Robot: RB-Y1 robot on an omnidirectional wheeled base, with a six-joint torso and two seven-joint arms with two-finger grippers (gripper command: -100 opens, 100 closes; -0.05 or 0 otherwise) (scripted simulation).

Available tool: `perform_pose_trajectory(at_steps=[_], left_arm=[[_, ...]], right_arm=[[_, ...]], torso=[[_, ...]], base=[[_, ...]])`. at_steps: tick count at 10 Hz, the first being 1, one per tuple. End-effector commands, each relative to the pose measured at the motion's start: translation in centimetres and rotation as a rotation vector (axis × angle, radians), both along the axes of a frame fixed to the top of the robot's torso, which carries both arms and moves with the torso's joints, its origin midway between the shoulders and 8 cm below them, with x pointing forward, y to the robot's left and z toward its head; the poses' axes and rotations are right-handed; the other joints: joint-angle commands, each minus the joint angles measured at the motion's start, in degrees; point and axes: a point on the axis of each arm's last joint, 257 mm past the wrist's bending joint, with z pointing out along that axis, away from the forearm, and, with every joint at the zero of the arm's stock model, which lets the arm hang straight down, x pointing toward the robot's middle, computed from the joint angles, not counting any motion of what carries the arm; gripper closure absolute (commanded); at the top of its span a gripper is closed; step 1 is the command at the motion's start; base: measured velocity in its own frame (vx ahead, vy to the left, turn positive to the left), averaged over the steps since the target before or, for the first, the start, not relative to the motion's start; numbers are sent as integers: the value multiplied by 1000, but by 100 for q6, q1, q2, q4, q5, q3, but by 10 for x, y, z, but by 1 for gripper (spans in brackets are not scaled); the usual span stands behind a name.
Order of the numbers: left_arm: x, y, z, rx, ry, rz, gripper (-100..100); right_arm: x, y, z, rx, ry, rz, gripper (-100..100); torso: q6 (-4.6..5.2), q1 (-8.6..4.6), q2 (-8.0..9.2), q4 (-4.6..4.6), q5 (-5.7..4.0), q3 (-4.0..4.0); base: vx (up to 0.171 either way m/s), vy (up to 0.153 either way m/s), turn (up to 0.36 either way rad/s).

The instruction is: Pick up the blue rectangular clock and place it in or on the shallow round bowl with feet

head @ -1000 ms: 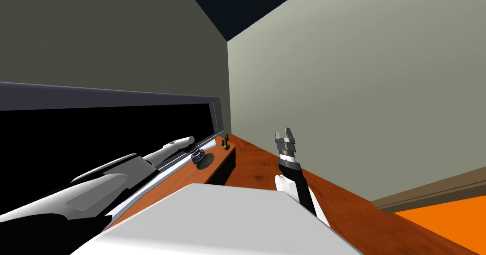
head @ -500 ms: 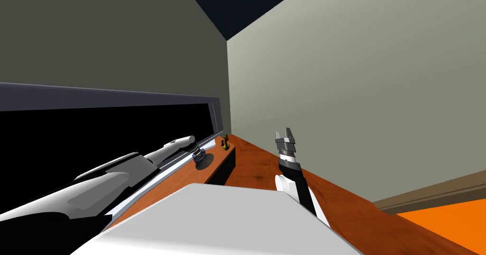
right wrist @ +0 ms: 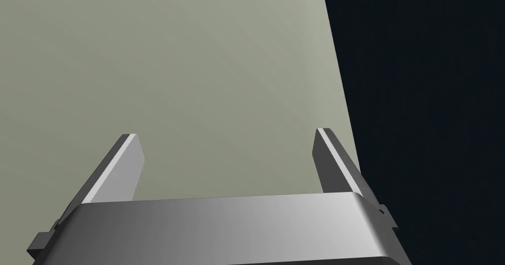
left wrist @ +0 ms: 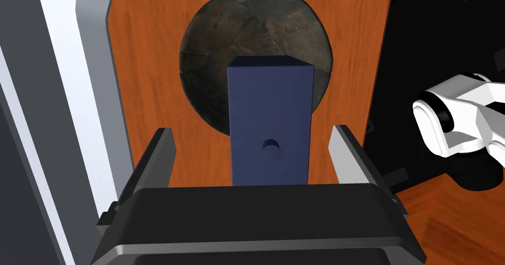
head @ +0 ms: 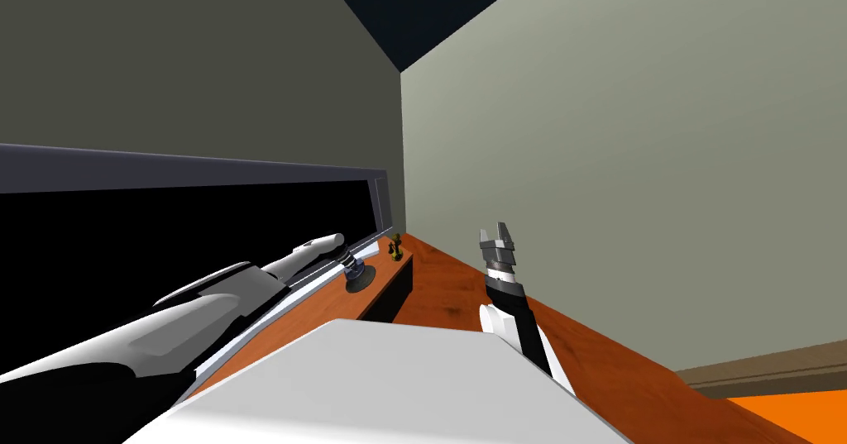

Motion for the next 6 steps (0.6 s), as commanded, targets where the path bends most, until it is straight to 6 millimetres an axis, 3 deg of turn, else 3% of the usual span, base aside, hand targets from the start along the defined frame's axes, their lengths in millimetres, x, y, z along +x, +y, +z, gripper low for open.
perform_pose_trajectory(at_steps=[1,2,4,5,6], left_arm=[[2,3,1,17,-1,-10,-100],[20,-19,7,-10,-17,-29,-100],[23,-10,11,27,-20,-34,-100],[41,-37,18,-9,-36,-56,-100],[43,-31,21,8,-42,-53,-100]], right_arm=[[0,0,0,0,0,0,0],[0,0,0,0,0,0,0],[0,0,0,0,0,0,0],[0,0,0,0,0,0,0],[0,0,0,0,0,0,0]], torso=[[0,0,0,0,0,0],[0,0,1,0,0,0],[0,1,0,0,0,0],[1,-1,1,0,0,0],[-3,1,-1,0,0,0]], base=[[0,4,-21],[-2,14,244],[1,5,47],[-1,13,209],[0,7,127]])
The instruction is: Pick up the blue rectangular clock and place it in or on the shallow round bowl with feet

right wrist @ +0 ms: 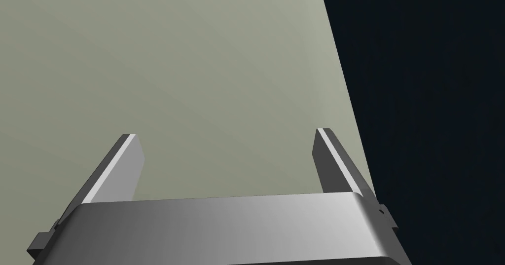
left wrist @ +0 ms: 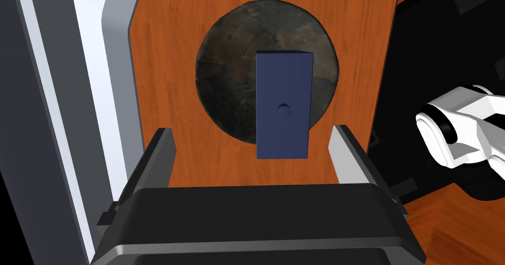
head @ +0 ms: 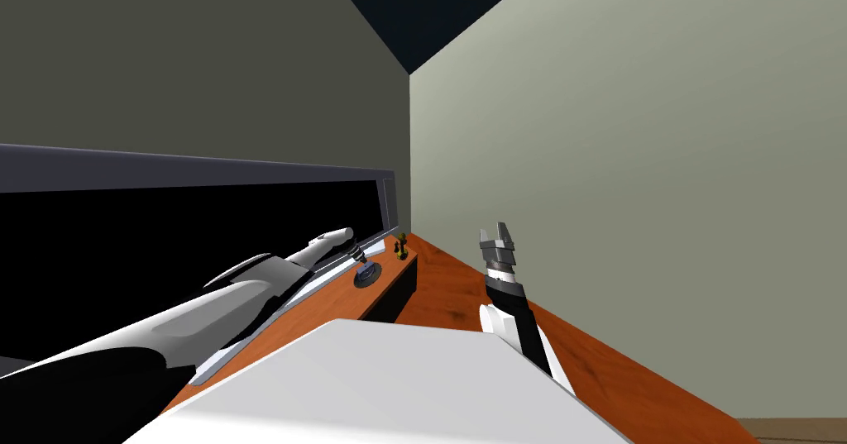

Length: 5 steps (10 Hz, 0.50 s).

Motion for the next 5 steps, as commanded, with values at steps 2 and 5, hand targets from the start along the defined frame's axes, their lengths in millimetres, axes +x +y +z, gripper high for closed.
perform_pose_trajectory(at_steps=[2,5], left_arm=[[17,-23,9,-9,-10,-34,-100],[26,-39,13,-2,-5,-60,-100]], right_arm=[[0,0,0,0,0,0,0],[0,0,0,0,0,0,0]], torso=[[1,-1,1,0,0,1],[-1,-3,1,0,-1,1]], base=[[0,7,88],[3,-13,103]])
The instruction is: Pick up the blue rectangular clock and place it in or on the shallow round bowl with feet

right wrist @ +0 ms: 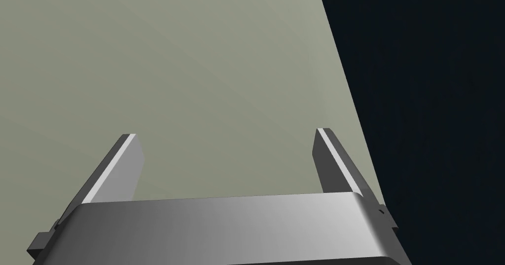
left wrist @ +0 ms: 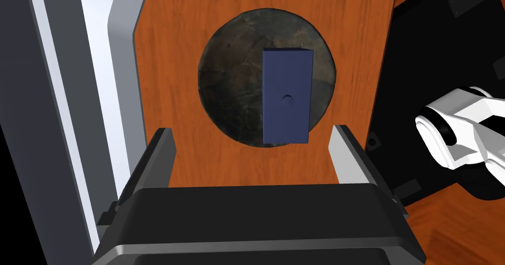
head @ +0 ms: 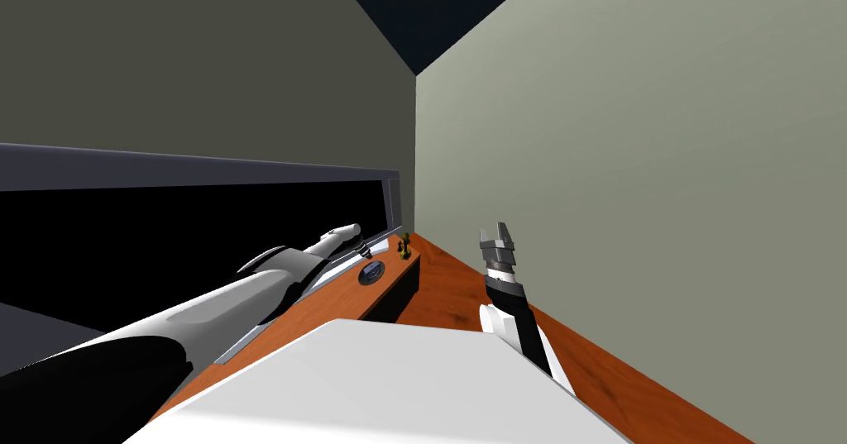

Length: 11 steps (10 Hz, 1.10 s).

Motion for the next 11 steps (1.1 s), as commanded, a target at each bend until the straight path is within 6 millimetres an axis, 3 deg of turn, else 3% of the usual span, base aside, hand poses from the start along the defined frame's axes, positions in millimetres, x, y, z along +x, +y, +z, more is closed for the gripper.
perform_pose_trajectory(at_steps=[1,2,3,5,6,8,9,11], left_arm=[[7,-7,7,2,-13,-15,-100],[5,-1,6,30,-5,-20,-100],[18,-35,14,-12,-11,-54,-100],[16,-22,13,32,-3,-52,-100],[27,-57,20,-10,-4,-90,-100],[26,-44,20,33,2,-90,-100],[30,-79,23,-9,13,-129,-100],[28,-70,22,23,27,-125,-100]], right_arm=[[0,0,0,0,0,0,0],[0,0,0,0,0,0,0],[0,0,0,0,0,0,0],[0,0,0,0,0,0,0],[0,0,0,0,0,0,0],[0,0,0,0,0,0,0],[0,0,0,0,0,0,0],[0,0,0,0,0,0,0]], torso=[[0,0,0,0,0,0],[0,5,2,0,1,1],[0,9,4,1,2,2],[0,1,-1,0,0,-1],[1,7,2,0,1,1],[1,9,7,1,2,4],[1,10,5,1,2,3],[-1,2,-1,-1,1,-1]], base=[[1,-11,101],[-2,0,18],[8,-20,141],[8,-12,63],[-7,-10,181],[-6,1,53],[12,-23,167],[6,-10,70]])
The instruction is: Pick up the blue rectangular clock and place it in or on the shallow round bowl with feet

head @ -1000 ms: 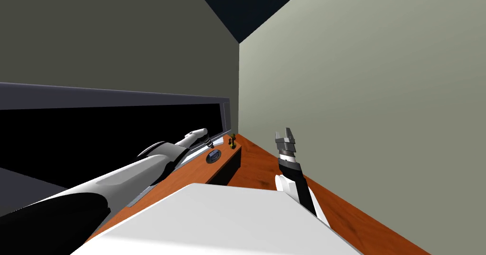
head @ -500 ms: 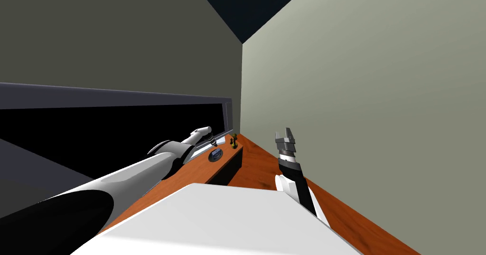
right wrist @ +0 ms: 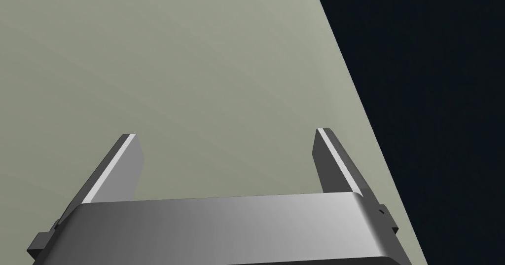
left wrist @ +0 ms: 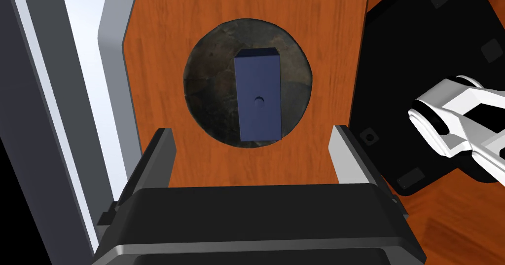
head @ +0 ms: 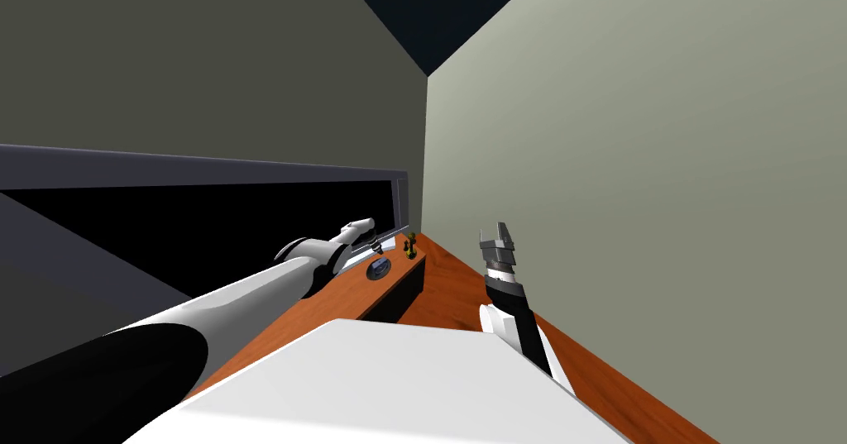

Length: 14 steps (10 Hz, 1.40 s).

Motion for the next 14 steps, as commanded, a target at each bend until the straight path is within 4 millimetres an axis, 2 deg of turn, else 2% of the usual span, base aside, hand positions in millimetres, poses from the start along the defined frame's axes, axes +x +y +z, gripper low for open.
perform_pose_trajectory(at_steps=[1,2,4,6,7,9,10,11,14], left_arm=[[3,3,5,20,-7,-4,-100],[5,-32,7,-13,11,-49,-100],[19,-24,22,28,-30,-59,-100],[8,-24,11,21,7,-51,-100],[11,-58,18,-1,17,-106,-100],[23,-51,30,32,-19,-110,-100],[10,-51,18,24,23,-104,-100],[18,-51,25,28,-1,-107,-100],[10,-51,18,24,23,-104,-100]], right_arm=[[0,0,0,0,0,0,0],[0,0,0,0,0,0,0],[0,0,0,0,0,0,0],[0,0,0,0,0,0,0],[0,0,0,0,0,0,0],[0,0,0,0,0,0,0],[0,0,0,0,0,0,0],[0,0,0,0,0,0,0],[0,0,0,0,0,0,0]], torso=[[0,0,0,0,0,0],[0,5,4,1,1,3],[-2,0,3,1,0,2],[-1,-1,0,0,0,0],[0,1,1,0,1,0],[-2,-10,-8,-1,-3,-4],[1,-1,-2,0,-1,-1],[-1,5,3,0,2,1],[-2,5,4,1,2,3]], base=[[-11,12,-36],[-6,-2,124],[-6,-1,102],[3,-4,12],[26,-30,96],[12,-15,71],[-9,11,-23],[-40,39,74],[-6,6,-1]])
